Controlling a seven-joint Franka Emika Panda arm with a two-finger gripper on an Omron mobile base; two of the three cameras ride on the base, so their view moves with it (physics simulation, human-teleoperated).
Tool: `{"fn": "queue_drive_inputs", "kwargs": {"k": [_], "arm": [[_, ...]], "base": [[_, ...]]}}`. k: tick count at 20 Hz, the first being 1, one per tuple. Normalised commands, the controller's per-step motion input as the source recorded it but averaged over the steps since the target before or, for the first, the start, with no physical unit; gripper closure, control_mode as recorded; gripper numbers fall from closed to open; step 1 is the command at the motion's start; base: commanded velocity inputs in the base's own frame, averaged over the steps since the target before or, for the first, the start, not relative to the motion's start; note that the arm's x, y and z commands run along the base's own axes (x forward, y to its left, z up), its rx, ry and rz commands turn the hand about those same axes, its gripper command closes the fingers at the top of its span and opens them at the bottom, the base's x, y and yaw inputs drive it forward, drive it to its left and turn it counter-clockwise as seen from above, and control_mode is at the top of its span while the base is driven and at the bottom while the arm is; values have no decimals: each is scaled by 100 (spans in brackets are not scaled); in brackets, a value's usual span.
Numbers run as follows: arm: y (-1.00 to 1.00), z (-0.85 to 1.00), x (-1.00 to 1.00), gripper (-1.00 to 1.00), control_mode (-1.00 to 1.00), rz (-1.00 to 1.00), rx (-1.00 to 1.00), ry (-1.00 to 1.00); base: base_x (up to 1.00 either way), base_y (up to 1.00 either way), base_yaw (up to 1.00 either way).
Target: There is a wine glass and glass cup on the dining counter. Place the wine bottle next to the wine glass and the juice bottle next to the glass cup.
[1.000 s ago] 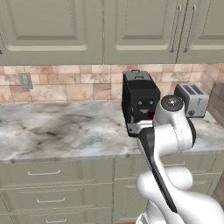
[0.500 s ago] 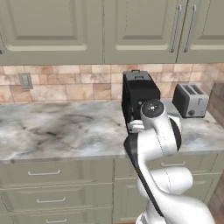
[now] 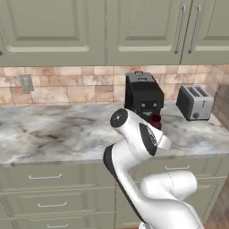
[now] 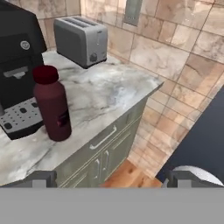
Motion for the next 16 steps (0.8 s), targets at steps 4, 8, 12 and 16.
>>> {"fn": "queue_drive_inputs", "kwargs": {"k": [4, 8, 12, 16], "arm": [[-5, -15, 1, -100, -100, -11, 3, -13], [-20, -20, 10, -100, -100, 0, 1, -13], [-24, -18, 17, -100, -100, 0, 0, -12], [-23, -8, 20, -100, -100, 0, 0, -2]], "base": [[0, 0, 0], [0, 0, 0], [0, 0, 0], [0, 0, 0]]}}
